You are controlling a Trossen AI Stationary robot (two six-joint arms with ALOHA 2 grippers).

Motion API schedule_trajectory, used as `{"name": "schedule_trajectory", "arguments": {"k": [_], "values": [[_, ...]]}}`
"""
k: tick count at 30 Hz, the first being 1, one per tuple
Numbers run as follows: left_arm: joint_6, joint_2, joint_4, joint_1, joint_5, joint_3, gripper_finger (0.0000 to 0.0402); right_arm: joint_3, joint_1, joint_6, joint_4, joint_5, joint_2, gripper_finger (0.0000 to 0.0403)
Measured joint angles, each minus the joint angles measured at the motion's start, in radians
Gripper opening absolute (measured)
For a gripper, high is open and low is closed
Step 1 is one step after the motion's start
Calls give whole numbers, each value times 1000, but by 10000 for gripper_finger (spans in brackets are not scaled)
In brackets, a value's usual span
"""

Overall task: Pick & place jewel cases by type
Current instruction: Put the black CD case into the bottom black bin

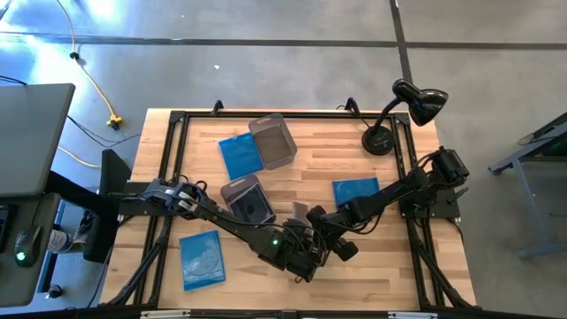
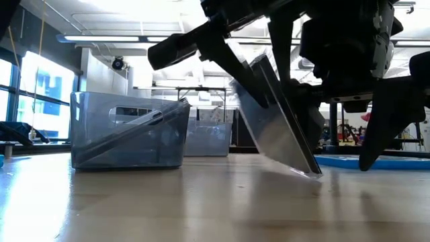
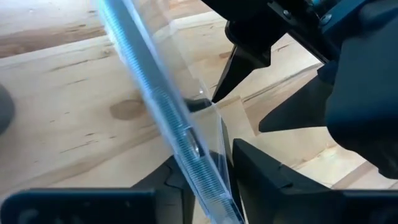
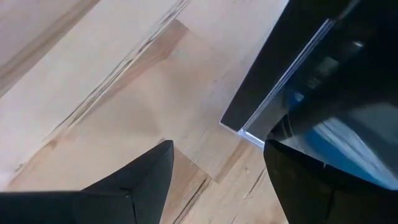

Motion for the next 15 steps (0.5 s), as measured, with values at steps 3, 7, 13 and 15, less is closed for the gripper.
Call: {"name": "schedule_trajectory", "arguments": {"k": [3,7,13,15], "values": [[0,-1,0,-1,11,0,81,0,13,0,-1,3,0,247],[6,-1,1,-2,31,0,71,0,37,0,-19,11,-5,247],[20,-1,-5,-2,33,0,61,-1,87,45,-112,138,-73,247],[43,-2,-4,-2,32,0,56,-1,104,61,-149,161,-110,247]]}}
